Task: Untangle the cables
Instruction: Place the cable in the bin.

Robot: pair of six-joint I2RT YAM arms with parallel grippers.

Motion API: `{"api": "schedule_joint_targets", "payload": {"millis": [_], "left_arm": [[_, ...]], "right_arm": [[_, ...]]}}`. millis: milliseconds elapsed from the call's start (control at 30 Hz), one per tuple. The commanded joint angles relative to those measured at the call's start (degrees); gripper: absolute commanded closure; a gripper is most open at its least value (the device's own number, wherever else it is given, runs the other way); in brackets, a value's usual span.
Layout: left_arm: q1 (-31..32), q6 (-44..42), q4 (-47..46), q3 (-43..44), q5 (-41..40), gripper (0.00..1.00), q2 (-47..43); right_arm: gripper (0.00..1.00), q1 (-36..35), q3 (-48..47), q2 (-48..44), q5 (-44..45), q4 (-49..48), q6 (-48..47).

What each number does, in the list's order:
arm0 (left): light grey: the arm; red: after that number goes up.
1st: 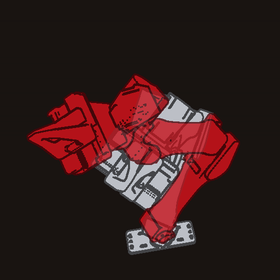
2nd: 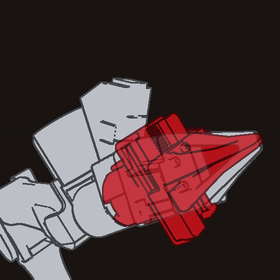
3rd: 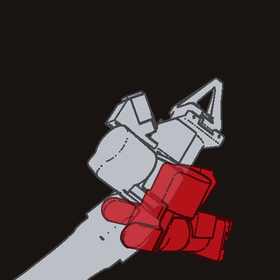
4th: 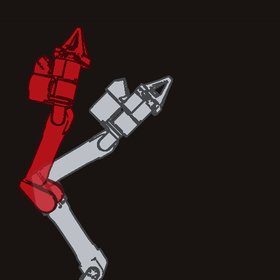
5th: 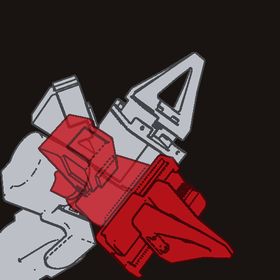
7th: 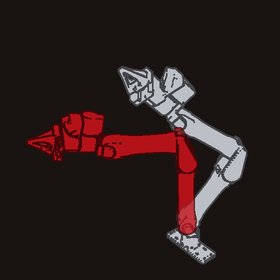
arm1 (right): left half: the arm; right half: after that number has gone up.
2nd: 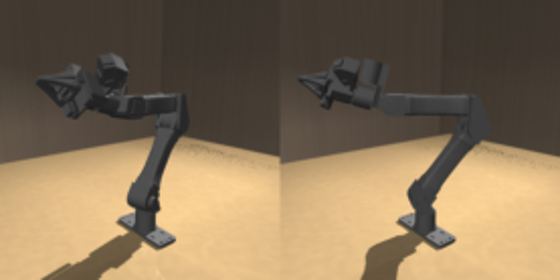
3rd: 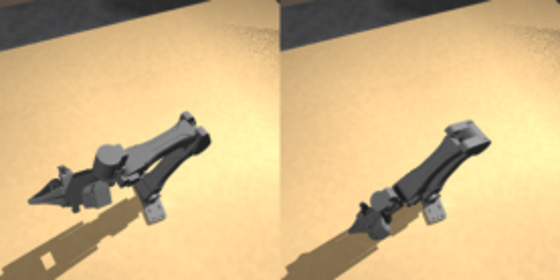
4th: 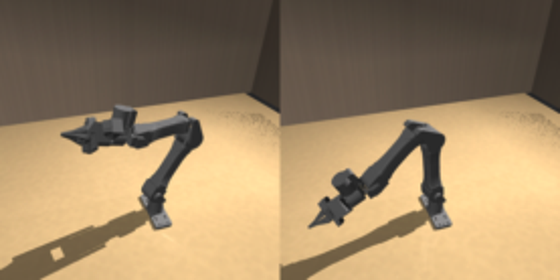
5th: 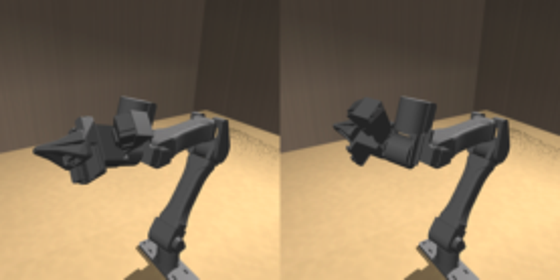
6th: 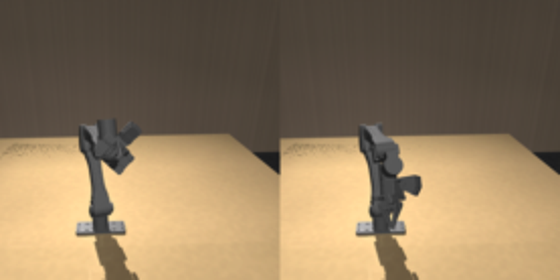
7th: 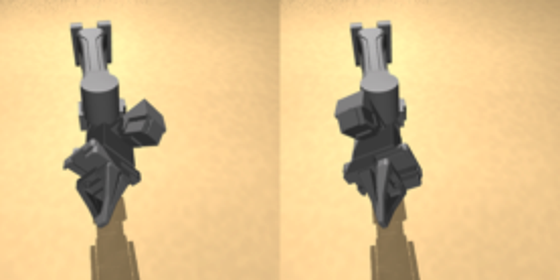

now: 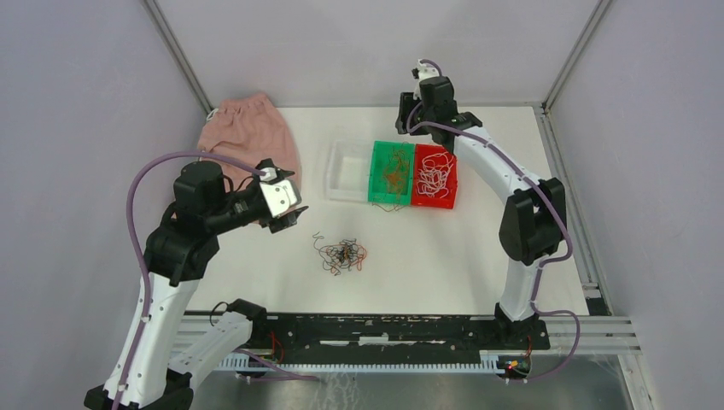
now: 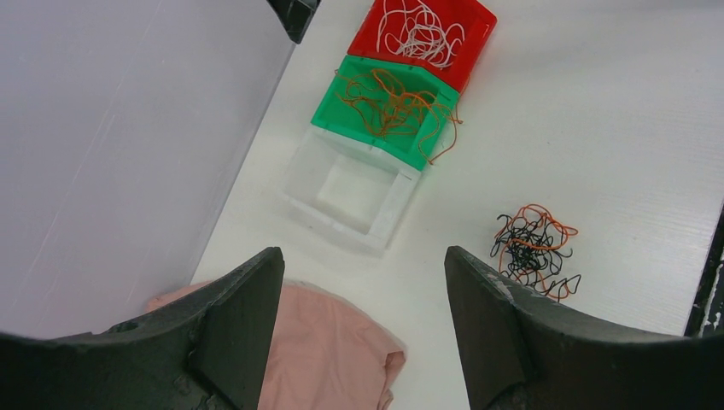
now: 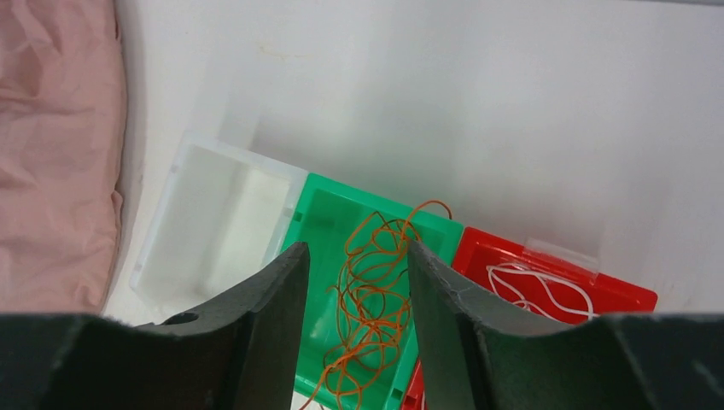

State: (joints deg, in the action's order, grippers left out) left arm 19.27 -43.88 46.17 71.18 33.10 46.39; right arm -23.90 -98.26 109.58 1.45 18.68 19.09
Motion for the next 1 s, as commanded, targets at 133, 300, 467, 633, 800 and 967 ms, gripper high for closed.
{"api": "schedule_joint_targets", "payload": {"millis": [133,300,467,633,800,967], "left_arm": [[0.22,-2.35,-1.96,0.54,0.07,0.24,-0.41],[0.20,-2.55,-2.00,0.54,0.10,0.24,-0.28],[0.20,-2.96,-2.04,0.67,0.36,0.23,-0.05],[0.27,-3.22,-2.05,0.56,0.39,0.23,-0.06],[0.21,-3.53,-2.05,0.37,0.25,0.23,-0.24],[0.16,-3.92,-2.05,0.11,0.21,0.23,-0.06]], "right_arm": [[0.55,-0.09,-3.19,4.65,4.69,3.74,3.23],[0.61,-0.15,-4.57,6.92,5.05,4.31,3.53],[0.63,-0.16,-5.11,9.32,4.81,4.70,4.09],[0.66,-0.12,-4.98,11.01,5.00,3.74,4.91],[0.70,-0.14,-5.64,12.61,5.26,2.76,6.49],[0.72,-0.33,-5.63,13.68,5.87,1.36,7.50]]}}
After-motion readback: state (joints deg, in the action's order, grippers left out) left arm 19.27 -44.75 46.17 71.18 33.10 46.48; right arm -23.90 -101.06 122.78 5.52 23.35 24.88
